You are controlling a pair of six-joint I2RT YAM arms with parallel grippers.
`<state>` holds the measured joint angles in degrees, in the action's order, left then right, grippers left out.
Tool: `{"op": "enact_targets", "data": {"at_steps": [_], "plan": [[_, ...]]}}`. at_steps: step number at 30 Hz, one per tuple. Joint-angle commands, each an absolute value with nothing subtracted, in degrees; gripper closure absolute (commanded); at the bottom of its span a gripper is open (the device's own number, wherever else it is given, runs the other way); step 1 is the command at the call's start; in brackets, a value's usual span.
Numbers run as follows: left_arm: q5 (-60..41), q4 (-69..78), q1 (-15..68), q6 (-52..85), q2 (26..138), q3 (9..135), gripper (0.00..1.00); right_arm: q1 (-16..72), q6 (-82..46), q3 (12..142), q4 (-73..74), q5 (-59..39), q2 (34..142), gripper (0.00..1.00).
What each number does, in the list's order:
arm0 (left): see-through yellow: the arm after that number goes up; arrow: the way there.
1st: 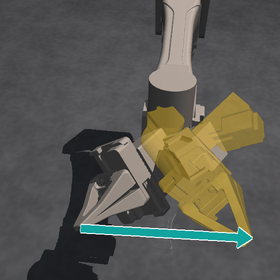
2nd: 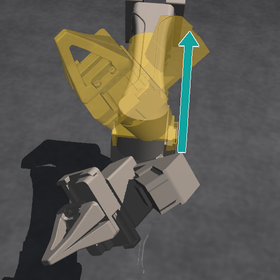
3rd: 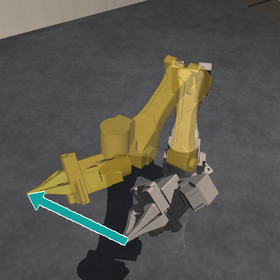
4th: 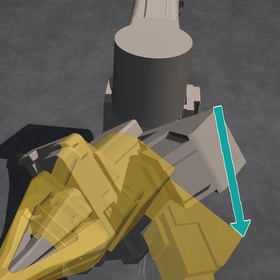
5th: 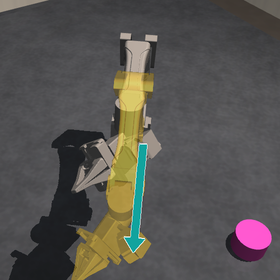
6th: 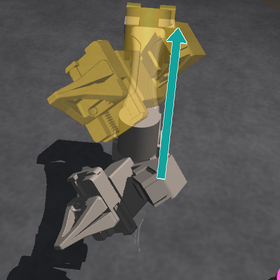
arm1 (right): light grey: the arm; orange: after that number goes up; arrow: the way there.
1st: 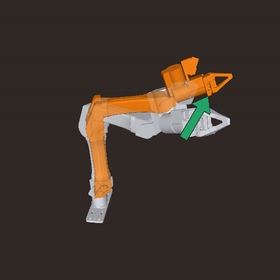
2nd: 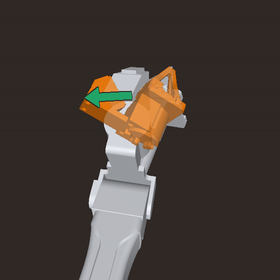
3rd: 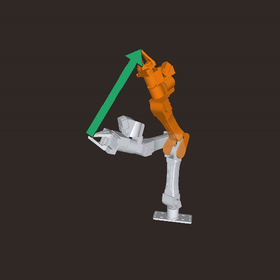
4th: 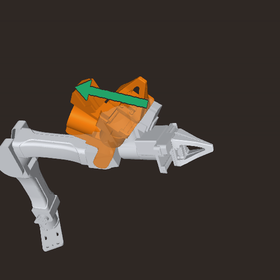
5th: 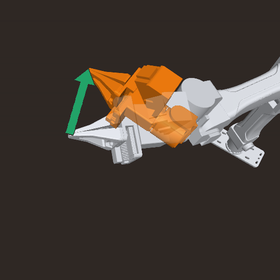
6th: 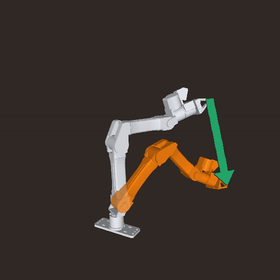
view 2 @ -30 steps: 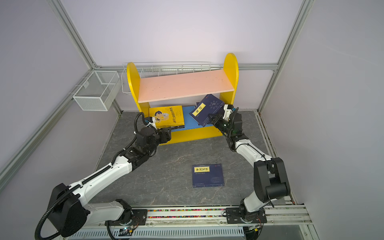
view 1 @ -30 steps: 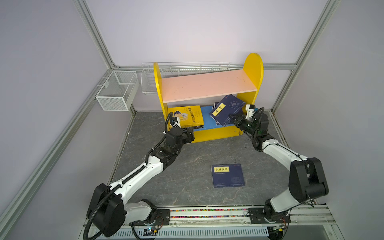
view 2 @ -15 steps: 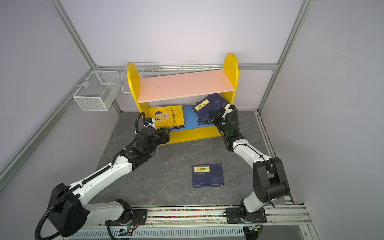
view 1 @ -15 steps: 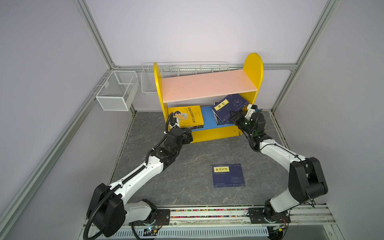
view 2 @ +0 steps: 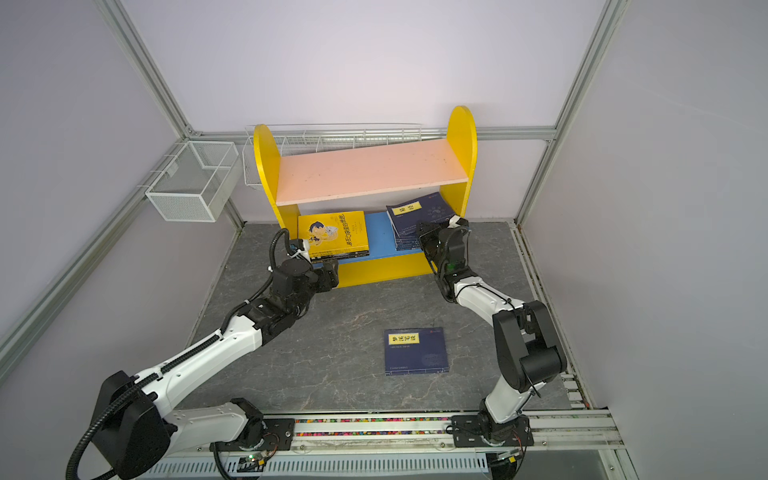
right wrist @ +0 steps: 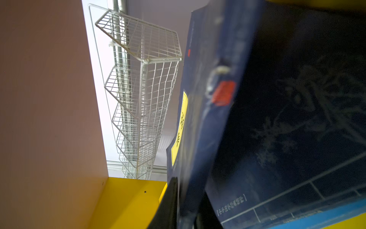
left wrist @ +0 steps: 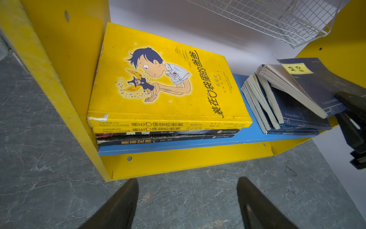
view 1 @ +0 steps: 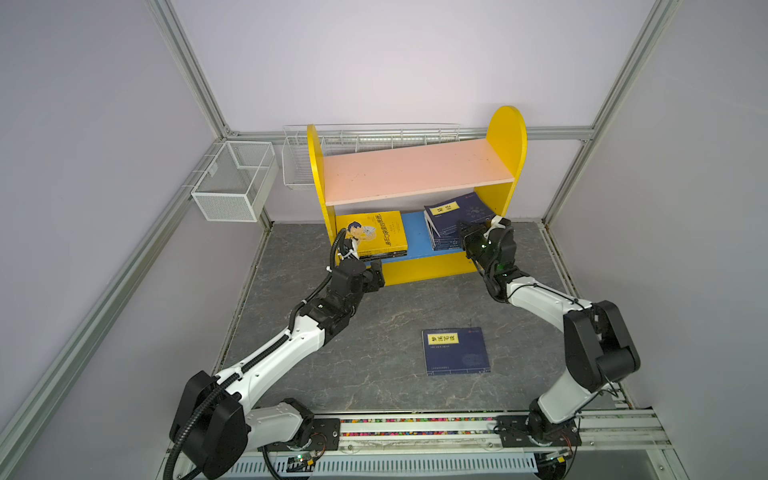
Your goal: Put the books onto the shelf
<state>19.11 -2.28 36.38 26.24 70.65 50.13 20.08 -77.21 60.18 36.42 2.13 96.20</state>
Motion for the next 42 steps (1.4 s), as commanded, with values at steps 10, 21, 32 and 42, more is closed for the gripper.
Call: {"op": "enact_targets", "data": {"at_steps": [10,21,32,42], "plan": [[19.2,-4.1,35.7,25.5,68.8,48.9,0.21,22.3,-79.9,63.1,35.2,8.8,96.3,0.69],[18.2,-3.6,35.4,26.2,69.9,49.4,0.21,24.1,-73.1,67.5,14.4,10.8,90.6,0.2],[18.2,-3.4,35.4,26.7,70.1,49.9,0.21,23.9,-63.2,79.0,-3.1,4.2,94.8,0.19],[19.2,-4.1,35.4,26.4,69.4,50.0,0.21,23.8,-64.5,80.6,-1.5,1.4,98.5,0.2]]}}
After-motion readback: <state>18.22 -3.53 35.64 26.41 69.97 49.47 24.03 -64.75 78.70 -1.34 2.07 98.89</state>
